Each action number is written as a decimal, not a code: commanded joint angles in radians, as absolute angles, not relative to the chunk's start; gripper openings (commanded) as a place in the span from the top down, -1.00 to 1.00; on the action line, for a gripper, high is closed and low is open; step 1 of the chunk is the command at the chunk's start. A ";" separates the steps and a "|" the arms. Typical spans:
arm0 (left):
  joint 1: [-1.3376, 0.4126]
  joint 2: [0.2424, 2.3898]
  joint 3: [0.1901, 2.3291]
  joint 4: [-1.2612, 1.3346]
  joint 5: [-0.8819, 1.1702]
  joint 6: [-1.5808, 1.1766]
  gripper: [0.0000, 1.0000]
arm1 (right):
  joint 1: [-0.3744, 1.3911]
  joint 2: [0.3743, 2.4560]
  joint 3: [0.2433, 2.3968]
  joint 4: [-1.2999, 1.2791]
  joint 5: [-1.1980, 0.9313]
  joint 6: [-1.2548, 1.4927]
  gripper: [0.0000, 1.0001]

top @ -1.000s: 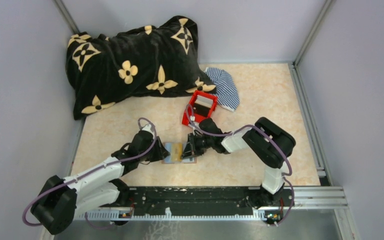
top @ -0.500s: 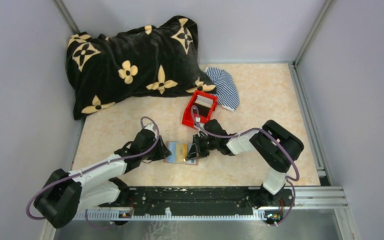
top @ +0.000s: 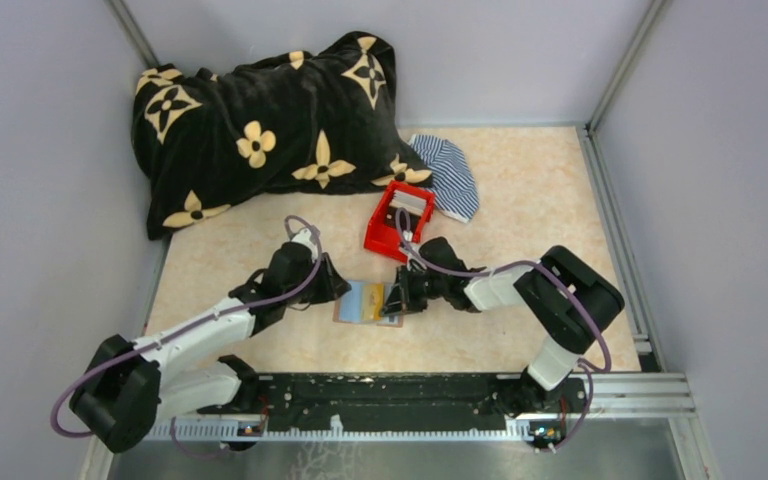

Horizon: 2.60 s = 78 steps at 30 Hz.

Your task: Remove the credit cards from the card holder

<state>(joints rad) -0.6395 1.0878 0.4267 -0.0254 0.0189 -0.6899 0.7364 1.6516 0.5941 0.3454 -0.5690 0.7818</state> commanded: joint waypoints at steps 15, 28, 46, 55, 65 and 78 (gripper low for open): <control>-0.650 1.206 0.362 0.219 0.199 -0.813 0.27 | 0.734 1.644 0.590 0.416 -0.561 0.801 1.00; -0.645 1.346 0.324 0.239 0.135 -0.808 0.25 | 0.733 1.625 0.569 0.396 -0.552 0.802 1.00; -0.597 1.437 0.282 0.330 0.155 -0.862 0.30 | 0.692 1.484 0.498 0.307 -0.508 0.777 1.00; -0.595 1.417 0.328 0.305 0.167 -0.808 0.26 | 0.690 1.373 0.571 0.076 -0.434 0.661 1.00; -0.595 1.244 0.498 0.230 0.200 -0.600 -0.72 | 0.689 1.271 0.744 -0.229 -0.419 0.478 1.00; -0.580 1.238 0.585 0.576 0.567 -0.424 -0.99 | 0.690 1.169 0.988 -0.638 -0.588 0.296 1.00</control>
